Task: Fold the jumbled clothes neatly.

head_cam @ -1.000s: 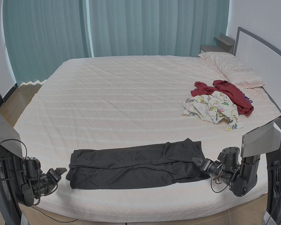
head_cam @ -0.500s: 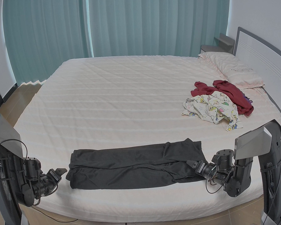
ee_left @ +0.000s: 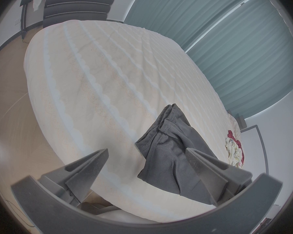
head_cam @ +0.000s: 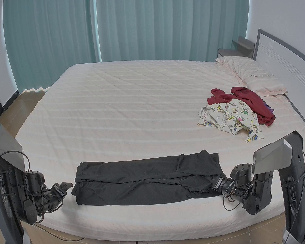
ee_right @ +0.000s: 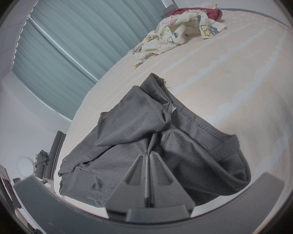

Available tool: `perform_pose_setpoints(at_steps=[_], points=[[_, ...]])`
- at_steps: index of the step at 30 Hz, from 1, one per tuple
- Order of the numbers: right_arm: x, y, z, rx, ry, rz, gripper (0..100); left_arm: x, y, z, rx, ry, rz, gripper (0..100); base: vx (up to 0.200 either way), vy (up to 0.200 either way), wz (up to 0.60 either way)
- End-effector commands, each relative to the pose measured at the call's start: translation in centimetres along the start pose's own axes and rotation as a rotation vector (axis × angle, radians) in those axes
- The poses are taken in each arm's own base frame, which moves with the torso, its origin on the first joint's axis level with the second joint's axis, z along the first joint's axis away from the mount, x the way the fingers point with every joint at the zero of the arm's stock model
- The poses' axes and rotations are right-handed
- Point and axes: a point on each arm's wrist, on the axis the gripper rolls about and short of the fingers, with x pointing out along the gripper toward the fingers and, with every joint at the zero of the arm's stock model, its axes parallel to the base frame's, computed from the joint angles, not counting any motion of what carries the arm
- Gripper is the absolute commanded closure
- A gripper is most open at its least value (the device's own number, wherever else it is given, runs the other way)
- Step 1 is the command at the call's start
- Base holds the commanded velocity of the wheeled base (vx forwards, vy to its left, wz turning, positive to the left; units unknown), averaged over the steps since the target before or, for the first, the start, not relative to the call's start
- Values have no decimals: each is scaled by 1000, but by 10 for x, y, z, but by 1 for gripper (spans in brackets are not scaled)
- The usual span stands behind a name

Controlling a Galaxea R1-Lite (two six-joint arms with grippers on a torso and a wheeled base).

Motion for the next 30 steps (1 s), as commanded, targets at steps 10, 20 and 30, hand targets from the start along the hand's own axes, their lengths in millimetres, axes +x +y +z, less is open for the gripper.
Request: perform_pose_setpoints(at_steps=[10,20,30], points=[[-7,-1,5,6,-58,-15,100,0,-1,0,4,-8,-12,0,0,0,0],[-14,2,9,-1,-59,-6,0,0,-2,-1,7,-3,-14,0,0,0,0],[-33,7,19,-62,-99,-33,0,-3,-5,-4,62,-2,-11,0,0,0,0]])
